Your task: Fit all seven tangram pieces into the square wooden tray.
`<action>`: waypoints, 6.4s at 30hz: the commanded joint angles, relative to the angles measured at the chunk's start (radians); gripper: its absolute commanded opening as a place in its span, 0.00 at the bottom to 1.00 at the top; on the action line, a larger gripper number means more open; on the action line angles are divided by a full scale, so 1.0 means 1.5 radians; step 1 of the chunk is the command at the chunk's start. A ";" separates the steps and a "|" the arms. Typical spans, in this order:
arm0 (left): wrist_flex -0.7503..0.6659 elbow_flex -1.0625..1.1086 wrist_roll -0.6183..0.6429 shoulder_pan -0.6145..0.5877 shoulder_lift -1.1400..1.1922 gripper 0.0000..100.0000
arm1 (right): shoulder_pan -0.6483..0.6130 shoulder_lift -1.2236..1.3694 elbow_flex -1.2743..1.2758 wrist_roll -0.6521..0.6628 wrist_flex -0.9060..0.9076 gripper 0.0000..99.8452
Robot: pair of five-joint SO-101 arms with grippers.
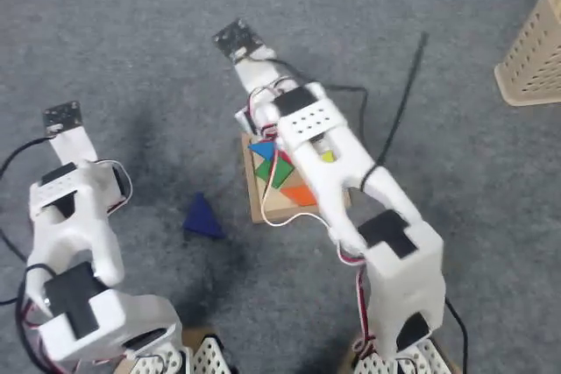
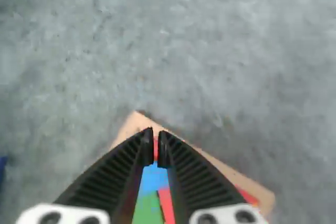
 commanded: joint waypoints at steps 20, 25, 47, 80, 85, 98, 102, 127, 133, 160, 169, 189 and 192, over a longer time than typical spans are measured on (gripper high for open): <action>-0.012 -0.003 -0.008 0.001 -0.039 0.01 | -0.018 0.076 0.001 -0.004 0.010 0.01; -0.012 -0.003 -0.008 0.001 -0.039 0.01 | -0.022 0.070 0.000 -0.004 0.036 0.01; -0.012 -0.003 -0.008 0.001 -0.039 0.01 | 0.061 -0.149 0.171 -0.047 0.034 0.01; -0.012 -0.003 -0.009 0.001 -0.039 0.01 | 0.016 0.090 -0.087 -0.028 0.113 0.01; -0.012 -0.003 -0.009 0.001 -0.039 0.01 | -0.012 0.090 -0.090 -0.028 0.111 0.01; -0.012 -0.003 -0.009 0.001 -0.039 0.01 | 0.049 -0.054 -0.133 -0.033 0.296 0.01; -0.012 -0.003 -0.009 0.001 -0.039 0.01 | 0.017 -0.107 0.015 -0.030 0.234 0.01; -0.012 -0.003 -0.009 0.001 -0.039 0.01 | -0.022 -0.124 0.192 -0.029 0.043 0.01; -0.012 -0.003 -0.009 0.001 -0.039 0.01 | -0.022 -0.046 0.124 -0.029 0.053 0.01; -0.013 -0.007 -0.008 0.024 -0.044 0.01 | 0.028 -0.195 0.030 -0.087 0.277 0.01; 0.170 -0.067 -0.100 0.066 -0.142 0.01 | 0.108 -0.490 0.479 -0.004 0.175 0.01; 0.334 -0.081 -0.027 0.304 -0.029 0.22 | 0.398 -0.855 1.011 0.248 0.060 0.01; 0.340 -0.109 0.038 0.301 0.032 0.22 | 0.403 -0.904 1.039 0.263 0.063 0.01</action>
